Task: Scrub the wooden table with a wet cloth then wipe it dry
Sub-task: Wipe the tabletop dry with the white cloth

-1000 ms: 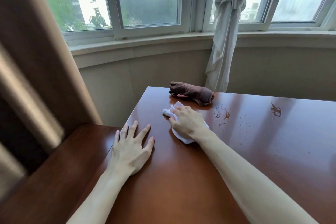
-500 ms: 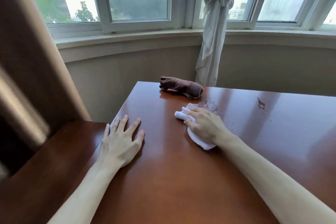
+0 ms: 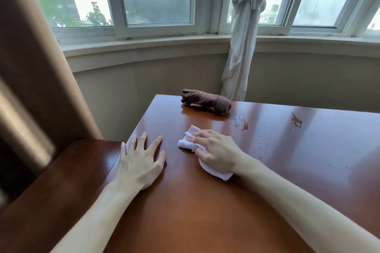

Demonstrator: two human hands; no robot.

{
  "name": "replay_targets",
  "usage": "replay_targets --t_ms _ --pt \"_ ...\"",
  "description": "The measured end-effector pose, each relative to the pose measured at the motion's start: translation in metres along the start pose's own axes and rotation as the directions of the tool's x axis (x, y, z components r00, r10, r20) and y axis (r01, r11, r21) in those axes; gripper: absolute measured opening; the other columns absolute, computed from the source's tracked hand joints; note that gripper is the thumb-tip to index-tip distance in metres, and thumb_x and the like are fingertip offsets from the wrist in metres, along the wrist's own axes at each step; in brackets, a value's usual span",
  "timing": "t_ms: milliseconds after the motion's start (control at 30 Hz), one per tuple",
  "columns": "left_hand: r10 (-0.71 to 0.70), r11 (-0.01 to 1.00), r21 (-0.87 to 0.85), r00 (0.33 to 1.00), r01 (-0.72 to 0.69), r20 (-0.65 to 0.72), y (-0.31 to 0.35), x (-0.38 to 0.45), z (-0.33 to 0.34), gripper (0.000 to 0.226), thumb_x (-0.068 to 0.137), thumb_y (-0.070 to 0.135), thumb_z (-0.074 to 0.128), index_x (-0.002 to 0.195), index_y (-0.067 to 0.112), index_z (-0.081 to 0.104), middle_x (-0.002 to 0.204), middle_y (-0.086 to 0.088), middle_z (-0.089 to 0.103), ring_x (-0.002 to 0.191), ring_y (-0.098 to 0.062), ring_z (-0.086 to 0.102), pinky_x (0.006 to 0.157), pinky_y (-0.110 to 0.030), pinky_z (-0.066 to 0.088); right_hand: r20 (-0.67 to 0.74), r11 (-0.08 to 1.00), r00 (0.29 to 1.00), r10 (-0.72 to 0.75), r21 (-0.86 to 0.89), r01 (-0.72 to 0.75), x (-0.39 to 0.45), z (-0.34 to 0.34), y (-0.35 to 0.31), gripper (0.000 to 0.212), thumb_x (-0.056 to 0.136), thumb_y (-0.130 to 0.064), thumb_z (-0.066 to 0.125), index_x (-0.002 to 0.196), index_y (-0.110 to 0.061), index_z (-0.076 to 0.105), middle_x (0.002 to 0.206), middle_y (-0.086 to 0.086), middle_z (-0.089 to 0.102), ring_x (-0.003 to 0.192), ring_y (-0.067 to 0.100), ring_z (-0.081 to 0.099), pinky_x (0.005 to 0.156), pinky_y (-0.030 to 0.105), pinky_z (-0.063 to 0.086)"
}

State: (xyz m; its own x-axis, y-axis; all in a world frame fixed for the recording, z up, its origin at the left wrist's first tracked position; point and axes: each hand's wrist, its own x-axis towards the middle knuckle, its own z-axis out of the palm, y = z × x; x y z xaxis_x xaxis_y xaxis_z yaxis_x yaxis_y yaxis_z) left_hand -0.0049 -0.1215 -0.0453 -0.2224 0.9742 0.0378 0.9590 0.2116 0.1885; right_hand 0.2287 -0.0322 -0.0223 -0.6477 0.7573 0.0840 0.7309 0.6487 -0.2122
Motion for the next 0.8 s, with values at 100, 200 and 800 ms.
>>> replay_targets --t_ms 100,200,800 --pt "0.059 0.998 -0.015 0.998 -0.06 -0.033 0.006 0.018 -0.011 0.054 0.1 0.051 0.029 0.153 0.04 0.032 0.162 -0.005 0.027 0.15 -0.027 0.021 0.121 -0.048 0.02 -0.014 0.994 0.995 0.103 0.04 -0.103 -0.003 -0.013 0.024 0.057 0.095 -0.051 0.026 0.147 -0.045 0.048 0.155 -0.026 0.04 0.145 0.004 0.032 0.106 0.037 0.041" --pt "0.125 0.986 -0.102 0.991 -0.129 -0.05 0.025 0.055 -0.02 0.053 0.101 0.037 0.041 0.154 0.031 0.035 0.162 -0.004 0.028 0.148 -0.025 0.025 0.117 -0.042 0.03 -0.043 0.986 0.985 0.169 0.007 -0.169 -0.015 -0.015 0.044 0.048 0.1 -0.04 0.038 0.147 -0.043 0.05 0.154 -0.025 0.041 0.144 0.005 0.033 0.101 0.039 0.043" --pt "0.558 0.822 0.231 0.816 -0.52 -0.149 0.113 0.243 -0.029 0.058 0.079 0.047 0.065 0.134 0.036 0.051 0.106 0.0 0.05 0.103 -0.023 0.052 0.067 -0.035 0.044 -0.155 0.949 0.936 0.316 0.035 -0.315 0.032 -0.008 0.091 0.041 0.097 -0.041 0.038 0.133 -0.044 0.058 0.138 -0.022 0.052 0.133 0.006 0.042 0.083 0.036 0.041"
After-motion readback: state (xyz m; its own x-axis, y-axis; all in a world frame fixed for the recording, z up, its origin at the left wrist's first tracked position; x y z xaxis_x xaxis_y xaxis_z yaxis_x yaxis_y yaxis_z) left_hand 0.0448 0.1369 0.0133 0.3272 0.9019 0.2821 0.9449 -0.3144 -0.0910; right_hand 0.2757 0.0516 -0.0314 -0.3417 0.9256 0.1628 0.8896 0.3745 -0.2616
